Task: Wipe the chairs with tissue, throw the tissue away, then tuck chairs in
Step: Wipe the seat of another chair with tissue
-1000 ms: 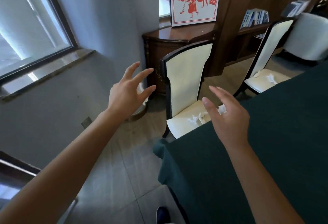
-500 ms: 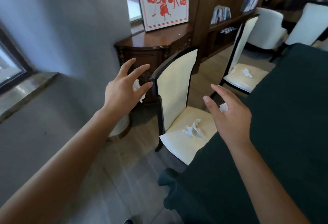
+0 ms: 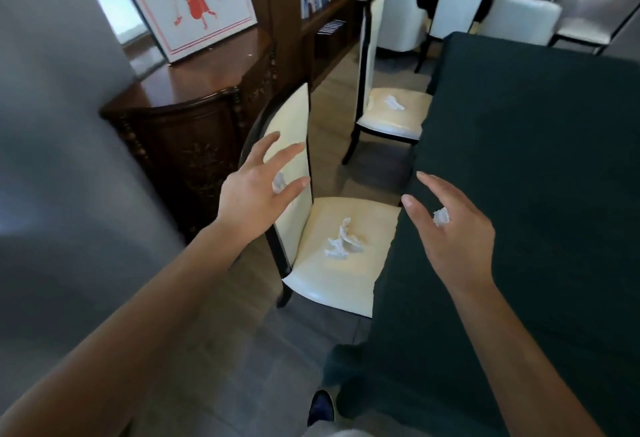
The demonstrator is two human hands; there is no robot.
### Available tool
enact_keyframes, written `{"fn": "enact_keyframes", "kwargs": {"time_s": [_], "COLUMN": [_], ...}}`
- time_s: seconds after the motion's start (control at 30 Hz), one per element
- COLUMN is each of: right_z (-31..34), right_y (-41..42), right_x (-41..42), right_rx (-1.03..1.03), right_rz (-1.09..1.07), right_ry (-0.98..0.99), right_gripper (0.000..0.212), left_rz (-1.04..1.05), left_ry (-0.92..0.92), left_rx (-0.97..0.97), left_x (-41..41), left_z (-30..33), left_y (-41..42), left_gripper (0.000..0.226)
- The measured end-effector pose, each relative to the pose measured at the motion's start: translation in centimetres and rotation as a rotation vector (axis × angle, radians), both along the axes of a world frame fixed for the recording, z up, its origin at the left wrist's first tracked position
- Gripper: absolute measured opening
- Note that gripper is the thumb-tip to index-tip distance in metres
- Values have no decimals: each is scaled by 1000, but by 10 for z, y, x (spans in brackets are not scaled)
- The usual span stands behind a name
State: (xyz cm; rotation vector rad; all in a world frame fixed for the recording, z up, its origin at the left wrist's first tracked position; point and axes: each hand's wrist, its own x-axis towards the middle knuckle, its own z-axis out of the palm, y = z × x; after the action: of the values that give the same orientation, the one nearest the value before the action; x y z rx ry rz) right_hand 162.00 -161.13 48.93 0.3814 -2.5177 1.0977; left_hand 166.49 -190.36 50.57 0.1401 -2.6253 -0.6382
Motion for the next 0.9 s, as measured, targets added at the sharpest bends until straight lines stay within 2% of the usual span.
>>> {"fn": "enact_keyframes", "kwargs": {"time_s": [0.17, 0.3, 0.5, 0.9], "right_z": [-12, -26, -41, -40], "right_y": [-12, -27, -45, -89], "right_x": [-34, -56, -86, -132], "right_rx": [-47, 20, 79, 84], "right_rz": [-63, -74, -151, -387], "right_ry": [-53, -87, -167, -235], "right_gripper": [43, 43, 45, 48], "left_rz": [-92, -90, -109, -298], "left_ry": [-66, -108, 7, -111], "left_rx": [2, 44, 149, 260], "left_x": [-57, -90, -124, -204], "left_z": [-14, -30, -57, -74], "left_y": [5, -3, -12, -29], "left_gripper": [55, 55, 56, 58]}}
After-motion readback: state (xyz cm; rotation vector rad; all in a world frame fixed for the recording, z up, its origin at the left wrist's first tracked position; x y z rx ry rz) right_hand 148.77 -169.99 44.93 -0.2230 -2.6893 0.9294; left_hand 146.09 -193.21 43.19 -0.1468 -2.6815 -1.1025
